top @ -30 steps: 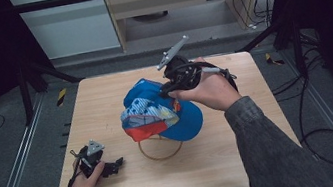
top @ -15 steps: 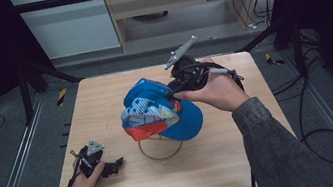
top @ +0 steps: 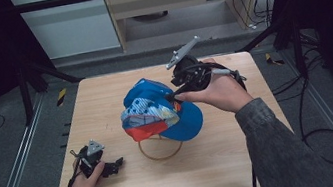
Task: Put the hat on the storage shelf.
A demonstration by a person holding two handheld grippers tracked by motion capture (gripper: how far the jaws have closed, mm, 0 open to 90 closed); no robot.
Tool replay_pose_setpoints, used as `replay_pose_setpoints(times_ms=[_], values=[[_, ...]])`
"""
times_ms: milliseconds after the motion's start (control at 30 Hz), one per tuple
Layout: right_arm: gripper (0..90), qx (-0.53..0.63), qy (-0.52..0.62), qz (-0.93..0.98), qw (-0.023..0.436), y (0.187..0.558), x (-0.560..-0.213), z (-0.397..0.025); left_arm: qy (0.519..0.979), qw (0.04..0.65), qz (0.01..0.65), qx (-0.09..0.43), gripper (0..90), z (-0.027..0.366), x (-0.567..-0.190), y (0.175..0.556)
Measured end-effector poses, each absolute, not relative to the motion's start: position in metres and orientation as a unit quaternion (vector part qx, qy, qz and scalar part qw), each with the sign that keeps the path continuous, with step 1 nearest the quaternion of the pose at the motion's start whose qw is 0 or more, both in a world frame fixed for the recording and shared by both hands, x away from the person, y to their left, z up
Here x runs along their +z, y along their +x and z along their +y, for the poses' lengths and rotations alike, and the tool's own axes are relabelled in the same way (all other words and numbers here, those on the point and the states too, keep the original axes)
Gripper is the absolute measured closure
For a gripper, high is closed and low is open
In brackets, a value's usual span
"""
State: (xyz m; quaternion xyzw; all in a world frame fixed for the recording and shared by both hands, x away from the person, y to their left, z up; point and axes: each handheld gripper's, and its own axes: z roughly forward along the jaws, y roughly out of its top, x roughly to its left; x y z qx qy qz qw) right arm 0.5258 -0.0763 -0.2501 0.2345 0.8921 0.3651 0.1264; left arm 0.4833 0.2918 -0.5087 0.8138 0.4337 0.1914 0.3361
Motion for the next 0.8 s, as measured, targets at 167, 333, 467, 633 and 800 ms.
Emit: replay_pose_setpoints(times_ms=[167,333,467,633,800], values=[[27.3,0.367,0.237,0.889,0.136,0.525,-0.249,-0.078,0.814,0.336,0.434,0.191,0.0,0.292,-0.509,0.483],[17.0,0.369,0.245,0.885,0.142,0.524,-0.249,-0.079,0.814,0.336,0.434,0.192,0.0,0.292,-0.509,0.483],[11.1,0.378,0.248,0.879,0.152,0.522,-0.252,-0.081,0.814,0.336,0.434,0.192,0.0,0.292,-0.509,0.483],[7.1,0.376,0.25,0.877,0.163,0.522,-0.258,-0.087,0.814,0.336,0.434,0.192,0.0,0.292,-0.509,0.483],[6.4,0.379,0.255,0.874,0.168,0.52,-0.26,-0.095,0.814,0.336,0.434,0.192,0.0,0.292,-0.509,0.483]])
